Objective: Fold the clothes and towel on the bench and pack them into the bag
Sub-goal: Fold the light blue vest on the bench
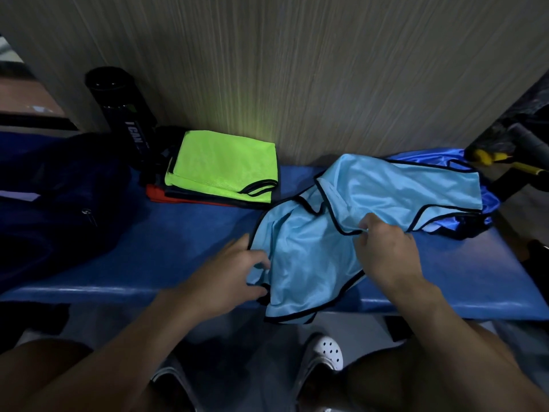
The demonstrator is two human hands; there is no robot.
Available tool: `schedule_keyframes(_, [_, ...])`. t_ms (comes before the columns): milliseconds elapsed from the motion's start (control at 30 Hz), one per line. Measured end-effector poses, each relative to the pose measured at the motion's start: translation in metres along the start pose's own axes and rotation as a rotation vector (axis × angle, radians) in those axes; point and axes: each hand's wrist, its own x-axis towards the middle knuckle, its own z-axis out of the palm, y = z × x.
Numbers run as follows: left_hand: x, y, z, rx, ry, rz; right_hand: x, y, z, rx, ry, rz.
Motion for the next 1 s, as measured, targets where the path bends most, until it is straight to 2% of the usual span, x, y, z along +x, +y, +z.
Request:
schedule_keyframes(100, [0.003, 0.003, 0.002, 0.024, 0.123, 0.020, -0.001, 0.004, -0.002, -0.026, 0.001, 0.051])
schedule_keyframes(233, [0.006, 0.007, -0.004, -0.154, 0.308, 0.022, -0.002, 0.002, -0.001, 0.026, -0.017, 0.036])
schedule_keyframes(300, [0.007, 0.008, -0.008, -0.219, 0.361, 0.041, -0.004, -0.004, 0.000, 0.121, 0.085, -0.113])
schedule_keyframes(367, [0.010, 0.008, -0.008, -0.239, 0.370, 0.044, -0.008, -0.013, 0.004, 0.255, 0.153, -0.390])
schedule_keyframes(433, [0.010, 0.006, -0.006, -0.219, 0.346, 0.042, -0.018, -0.025, 0.012, 0.374, -0.010, -0.613])
schedule_keyframes(500, [0.010, 0.005, -0.005, -0.183, 0.307, 0.061, -0.027, -0.036, 0.024, 0.403, -0.195, -0.698])
schedule_keyframes(633, [0.006, 0.000, -0.002, -0.152, 0.162, 0.096, -0.031, -0.047, 0.038, 0.401, -0.331, -0.701])
schedule_keyframes(800, [0.002, -0.009, 0.003, -0.063, 0.027, 0.094, -0.030, -0.049, 0.039, 0.265, -0.354, -0.761])
schedule_keyframes(867, [0.003, -0.009, 0.007, -0.008, 0.027, 0.096, -0.029, -0.048, 0.033, 0.305, -0.370, -0.747])
schedule_keyframes(1000, [0.006, -0.005, 0.014, 0.008, 0.099, 0.068, -0.027, -0.037, 0.020, 0.414, -0.403, -0.571])
